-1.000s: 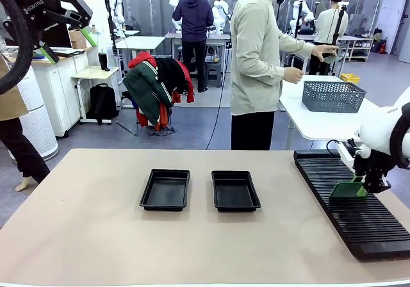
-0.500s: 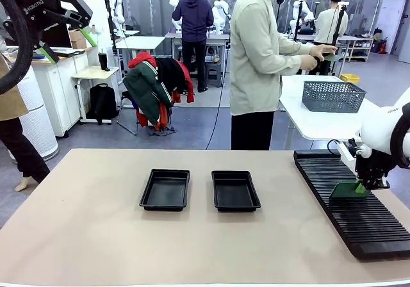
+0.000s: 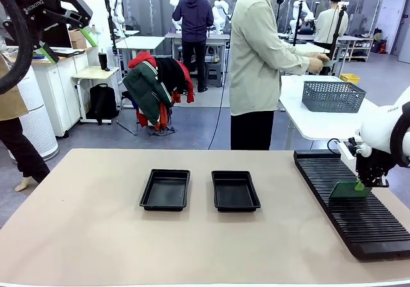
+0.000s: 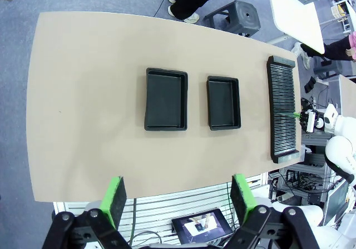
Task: Inspect and transfer BCBs to ESD trays.
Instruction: Pick up the Blank PCB from the PCB Rack and place it in the left ESD tray.
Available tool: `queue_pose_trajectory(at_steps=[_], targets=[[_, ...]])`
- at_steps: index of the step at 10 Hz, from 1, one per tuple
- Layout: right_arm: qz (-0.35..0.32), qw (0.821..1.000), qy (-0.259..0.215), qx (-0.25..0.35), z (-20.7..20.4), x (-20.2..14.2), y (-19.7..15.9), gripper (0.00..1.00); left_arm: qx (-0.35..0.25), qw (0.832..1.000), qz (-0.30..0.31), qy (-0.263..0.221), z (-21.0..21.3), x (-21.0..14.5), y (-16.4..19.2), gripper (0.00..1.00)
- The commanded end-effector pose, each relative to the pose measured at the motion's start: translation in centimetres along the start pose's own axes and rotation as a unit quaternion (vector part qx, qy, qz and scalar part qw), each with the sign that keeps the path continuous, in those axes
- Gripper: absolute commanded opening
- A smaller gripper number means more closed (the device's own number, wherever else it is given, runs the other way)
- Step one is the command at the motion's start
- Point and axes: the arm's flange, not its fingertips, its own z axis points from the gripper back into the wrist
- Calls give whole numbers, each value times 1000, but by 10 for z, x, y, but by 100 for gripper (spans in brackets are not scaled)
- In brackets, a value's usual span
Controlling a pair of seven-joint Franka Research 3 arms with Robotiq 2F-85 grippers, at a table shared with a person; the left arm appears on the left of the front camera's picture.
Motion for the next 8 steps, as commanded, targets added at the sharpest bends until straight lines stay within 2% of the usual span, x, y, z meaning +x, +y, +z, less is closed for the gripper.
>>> queue_pose_trajectory(at_steps=[1,8], targets=[[-2,1000,-1,8,-3,-5,-4,0,-2,1000,1,0,0,0,0,100],[0,1000,0,1,0,0,-1,2,-2,1000,1,0,0,0,0,100]])
